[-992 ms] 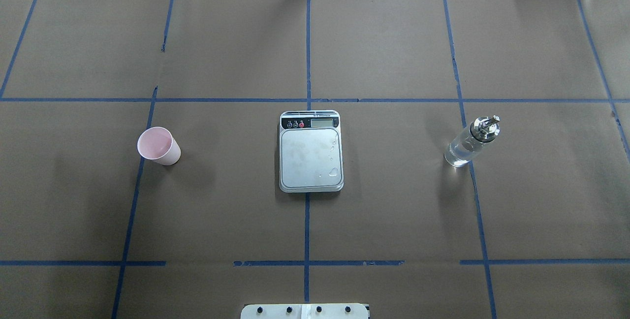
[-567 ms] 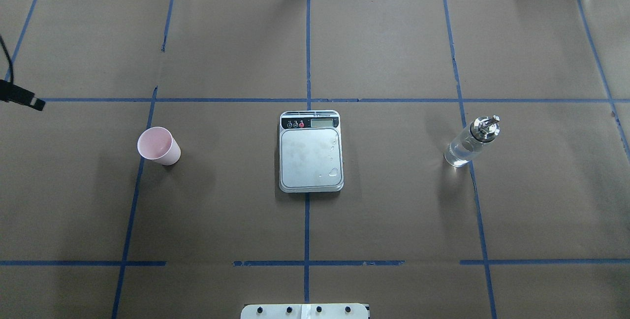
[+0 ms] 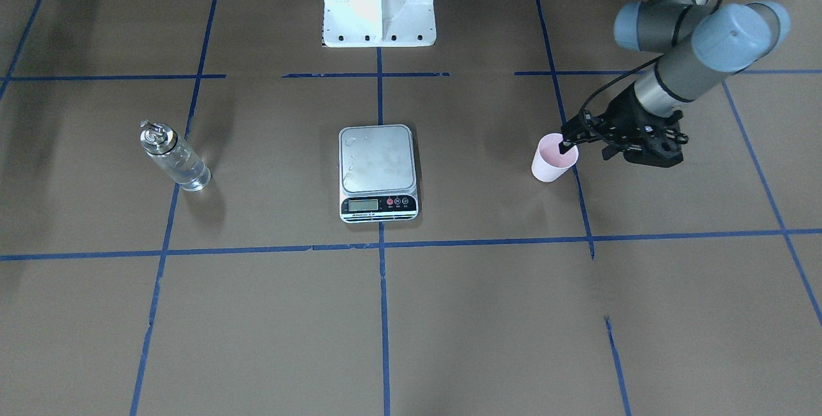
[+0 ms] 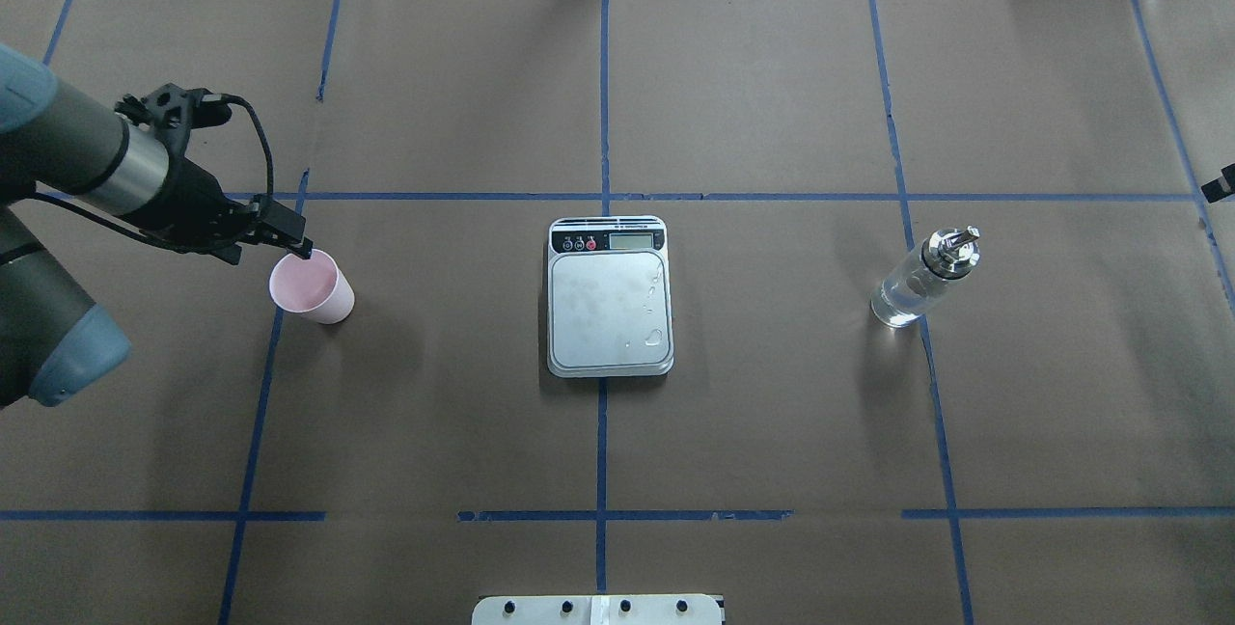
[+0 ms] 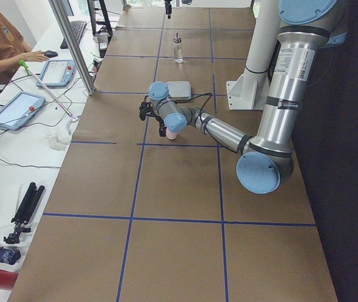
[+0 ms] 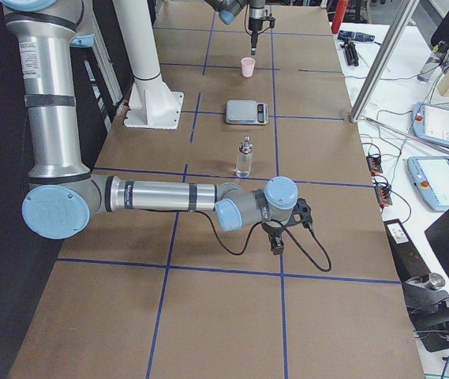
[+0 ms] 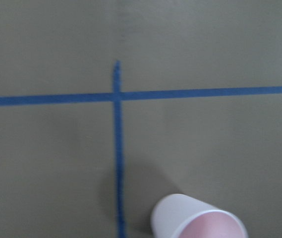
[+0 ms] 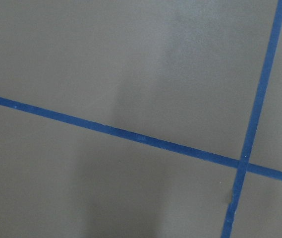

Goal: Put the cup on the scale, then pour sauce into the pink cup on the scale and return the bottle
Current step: 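Reach the left gripper down to the pink cup and grasp it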

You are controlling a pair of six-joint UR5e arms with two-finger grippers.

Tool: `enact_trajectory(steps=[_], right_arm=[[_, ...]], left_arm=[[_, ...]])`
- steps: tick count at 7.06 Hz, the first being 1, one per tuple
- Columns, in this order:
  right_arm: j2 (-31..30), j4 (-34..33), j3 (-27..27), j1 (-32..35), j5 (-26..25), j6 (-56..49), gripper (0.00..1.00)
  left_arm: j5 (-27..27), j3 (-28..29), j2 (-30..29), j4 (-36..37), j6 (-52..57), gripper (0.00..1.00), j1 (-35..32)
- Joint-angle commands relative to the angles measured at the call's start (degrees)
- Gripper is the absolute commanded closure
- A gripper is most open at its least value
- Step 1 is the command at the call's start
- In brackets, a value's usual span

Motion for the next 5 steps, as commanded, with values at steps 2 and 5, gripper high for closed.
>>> enact_trajectory(steps=[2, 5], right_arm=[[-0.88, 1.22, -0.10, -0.57, 0.01, 0.87, 0.00], [-0.97, 1.22, -0.19, -0.57, 0.01, 0.87, 0.00]], left_arm=[[1.52, -0.16, 1.01, 0.07, -1.63, 0.04, 2.28], [3.00, -0.16, 1.72, -0.02, -1.63, 0.14, 2.80]])
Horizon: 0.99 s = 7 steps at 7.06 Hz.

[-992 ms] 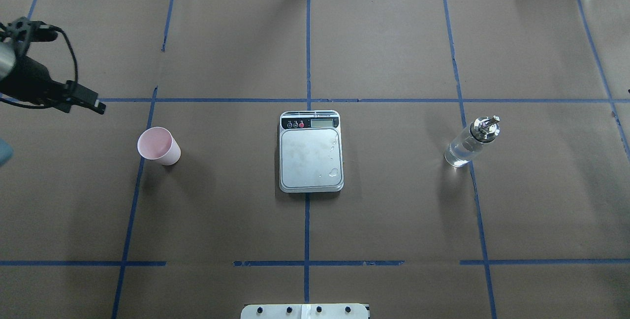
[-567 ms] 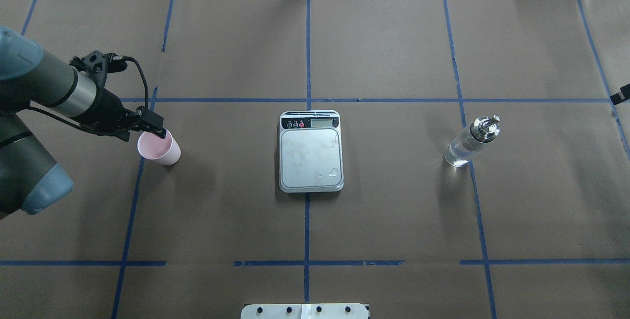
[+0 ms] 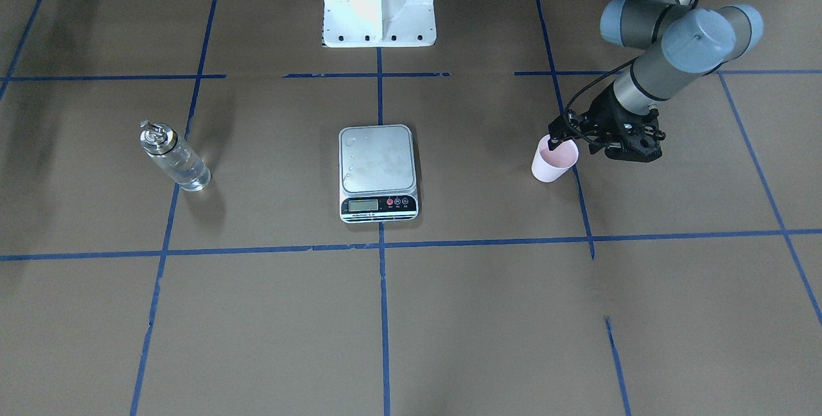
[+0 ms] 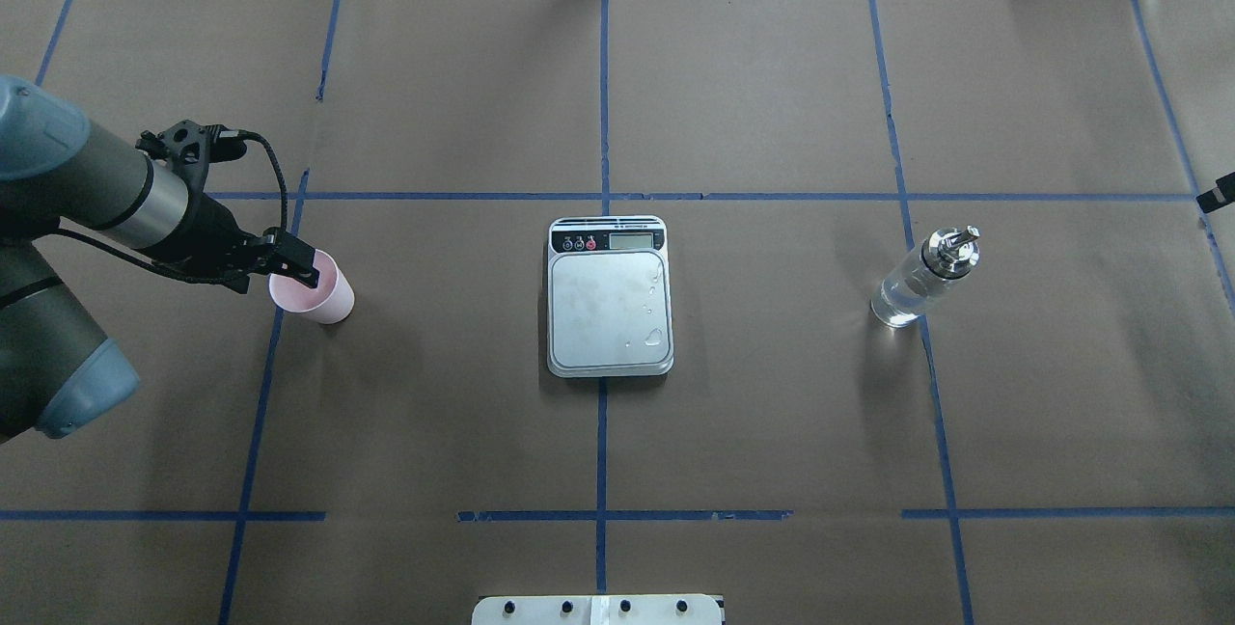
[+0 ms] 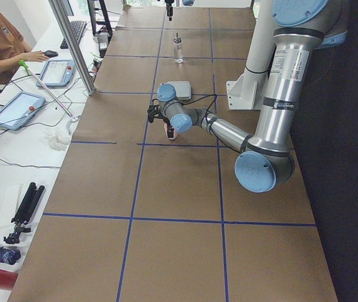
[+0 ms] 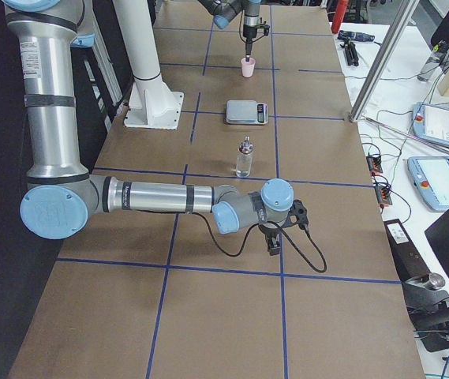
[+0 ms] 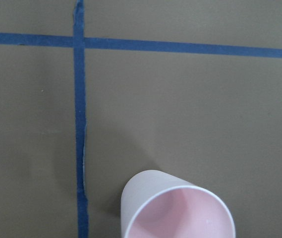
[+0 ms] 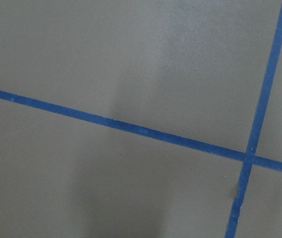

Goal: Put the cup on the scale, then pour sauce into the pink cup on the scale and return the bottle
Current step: 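Reach the left gripper down to the pink cup and grasp it, then carry the pink cup with the left gripper onto the scale and release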

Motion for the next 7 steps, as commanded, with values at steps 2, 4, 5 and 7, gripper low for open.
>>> enact_trajectory(steps=[2, 4, 5, 7], right_arm=[[-0.24, -0.07, -0.21, -0.09, 0.15, 0.00, 0.00], [-0.33, -0.07, -0.30, -0.18, 0.24, -0.08, 0.00], [-0.24, 0.01, -0.29, -0.18, 0.33, -0.26, 0.00], [-0.24, 0.10, 0.06, -0.18, 0.41, -0.17, 0.00]], left_arm=[[1.21, 1.00, 0.08, 0.05, 0.03, 0.65, 1.07], [1.13, 0.92, -0.18, 0.22, -0.23, 1.00, 1.24], [0.87, -0.04, -0.18, 0.31, -0.41, 1.00, 1.16], [0.60, -4.16, -2.10, 3.36, -6.59, 1.00, 0.98]])
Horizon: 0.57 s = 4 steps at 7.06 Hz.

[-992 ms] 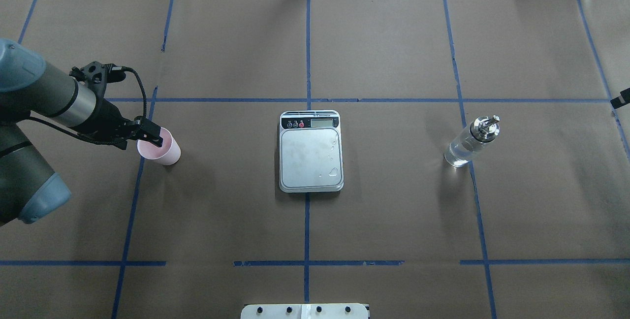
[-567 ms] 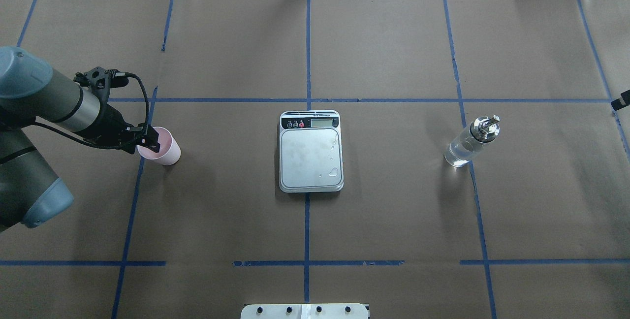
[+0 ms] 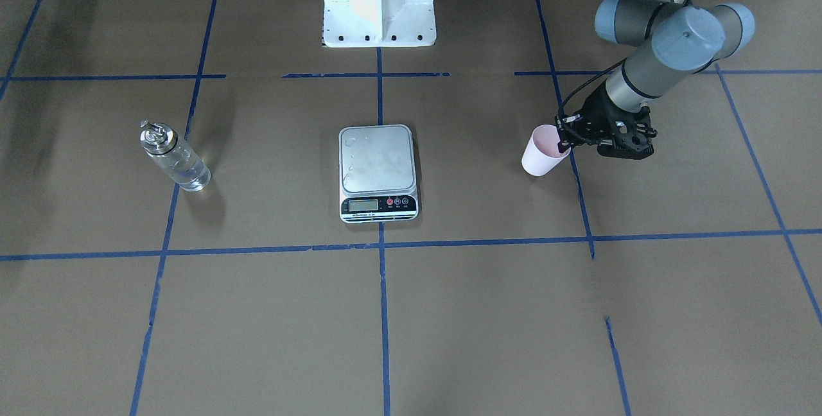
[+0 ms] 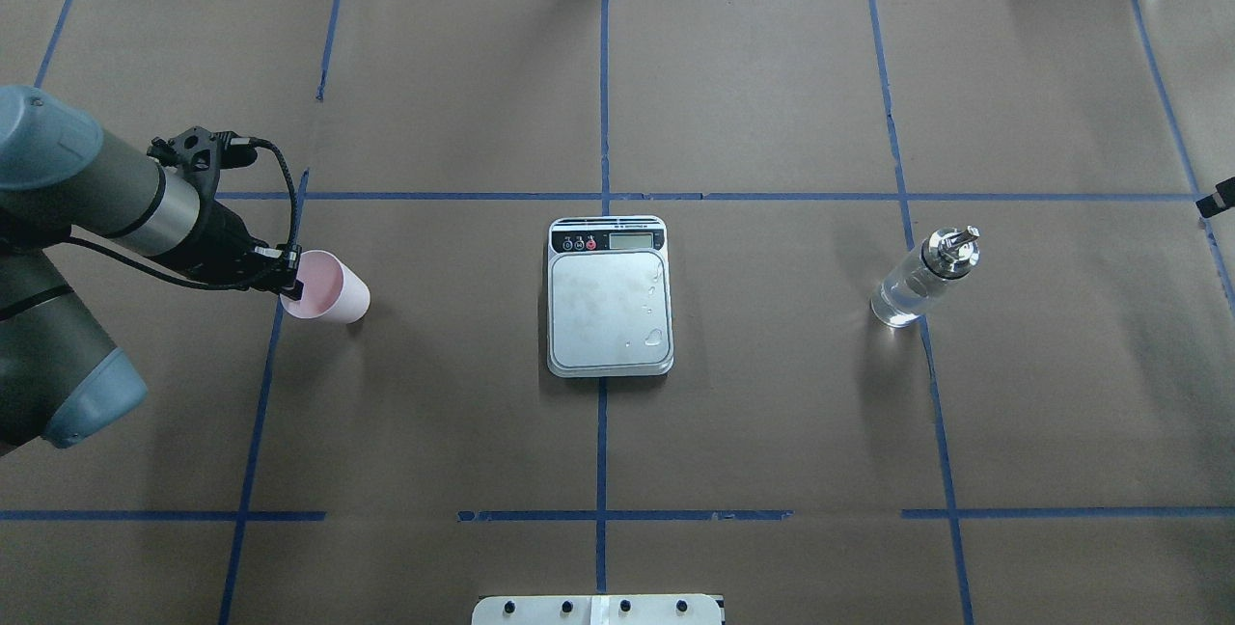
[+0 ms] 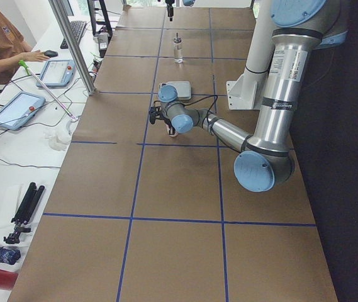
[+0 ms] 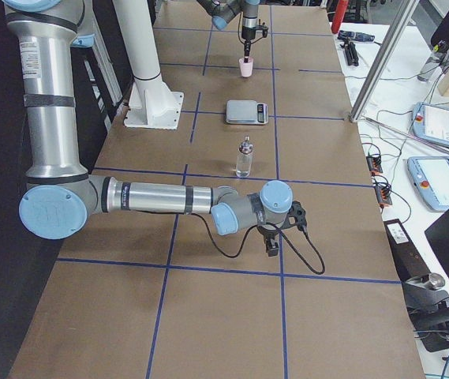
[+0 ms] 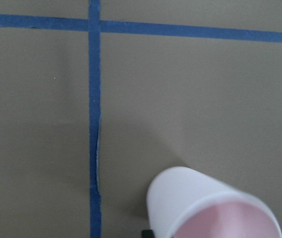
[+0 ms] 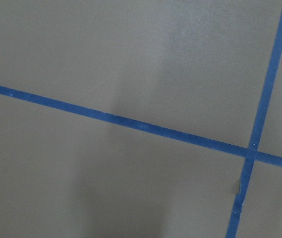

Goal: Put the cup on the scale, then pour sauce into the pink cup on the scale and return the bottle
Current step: 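Carry the pink cup with the left gripper onto the scale and release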

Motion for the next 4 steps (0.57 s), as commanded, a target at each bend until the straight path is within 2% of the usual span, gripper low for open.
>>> enact_trajectory(steps=[1, 2, 3, 4], right_arm=[[0.01, 0.04, 0.26, -0.09, 0.08, 0.04, 0.00], [0.01, 0.04, 0.34, -0.09, 0.08, 0.04, 0.00], [0.01, 0.04, 0.34, -0.27, 0.08, 0.04, 0.00], [0.01, 0.04, 0.26, -0.44, 0.17, 0.04, 0.00]], left_arm=[[0.39, -3.68, -6.11, 5.06, -8.36, 1.00, -0.04], [1.09, -3.78, -11.20, 5.96, -10.57, 1.00, 1.00], [4.41, -3.52, -15.78, 9.53, -16.77, 1.00, 5.63], [9.40, -2.74, -21.22, 15.40, -17.88, 1.00, 8.54]])
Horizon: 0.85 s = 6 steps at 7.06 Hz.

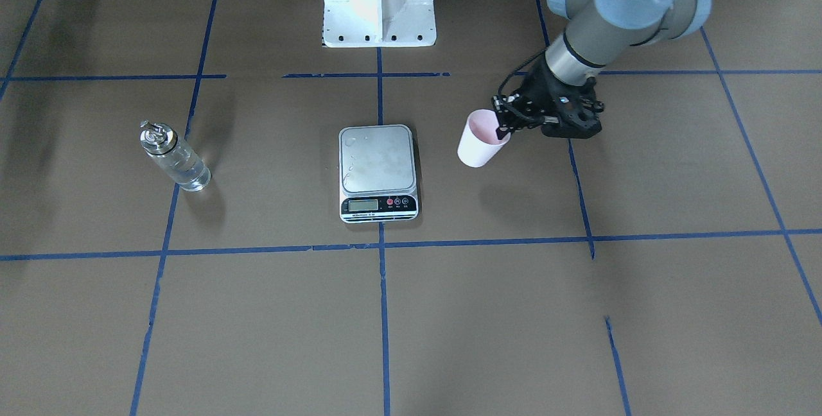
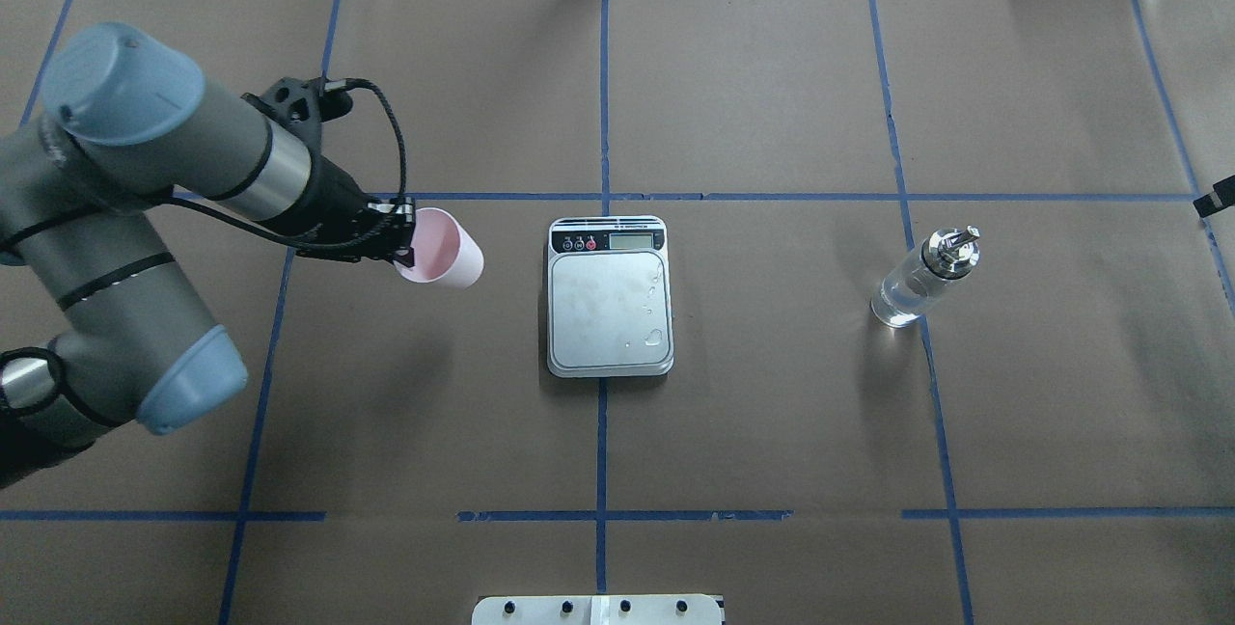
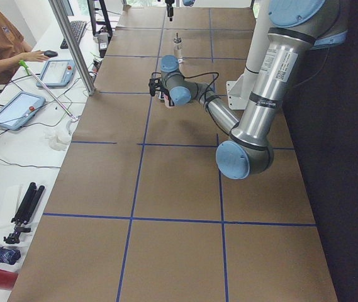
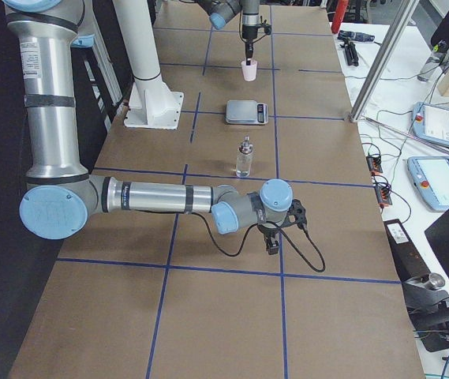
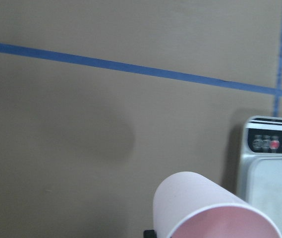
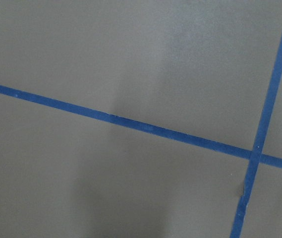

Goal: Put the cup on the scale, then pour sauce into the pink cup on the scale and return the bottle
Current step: 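Carry the pink cup with the left gripper onto the scale and release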

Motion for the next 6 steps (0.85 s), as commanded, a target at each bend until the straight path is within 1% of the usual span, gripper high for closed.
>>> enact_trajectory(steps=[1, 2, 3, 4, 6], right_arm=[[-0.09, 0.00, 0.04, -0.29, 0.07, 0.00, 0.00], [-0.09, 0.00, 0.04, -0.29, 0.24, 0.00, 0.00], [-0.09, 0.00, 0.04, -0.46, 0.25, 0.00, 0.00], [-0.09, 0.00, 0.04, -0.55, 0.16, 0.00, 0.00], [-0.09, 0.00, 0.04, -0.73, 0.16, 0.00, 0.00]], left_arm=[[7.51, 1.89, -10.90, 9.74, -3.39, 1.00, 5.82], [7.80, 5.91, -14.52, 9.96, -3.48, 1.00, 6.54], [10.15, 9.43, -16.99, 10.05, -3.48, 1.00, 7.42], [12.44, 10.16, -17.19, 10.05, -3.48, 1.00, 9.25], [13.16, 11.13, -17.28, 9.96, -3.48, 1.00, 10.33]])
